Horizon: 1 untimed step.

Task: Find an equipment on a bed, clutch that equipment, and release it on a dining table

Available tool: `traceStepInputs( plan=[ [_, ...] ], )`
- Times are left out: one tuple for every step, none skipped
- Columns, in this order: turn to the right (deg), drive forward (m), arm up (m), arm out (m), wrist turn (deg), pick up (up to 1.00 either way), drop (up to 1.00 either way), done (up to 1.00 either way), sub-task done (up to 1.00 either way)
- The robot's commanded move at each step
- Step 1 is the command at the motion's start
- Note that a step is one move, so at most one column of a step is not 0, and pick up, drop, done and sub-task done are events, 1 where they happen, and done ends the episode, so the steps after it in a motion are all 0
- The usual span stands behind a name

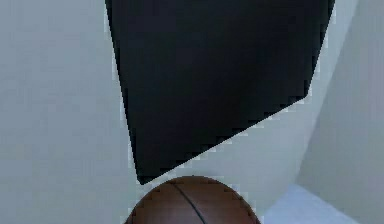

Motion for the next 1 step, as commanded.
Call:
traceStepInputs(
  plan=[
    [45.0, 0.00, 0.00, 0.00, 0.0, 0.00, 0.00, 0.00, 0.00]
  ],
)
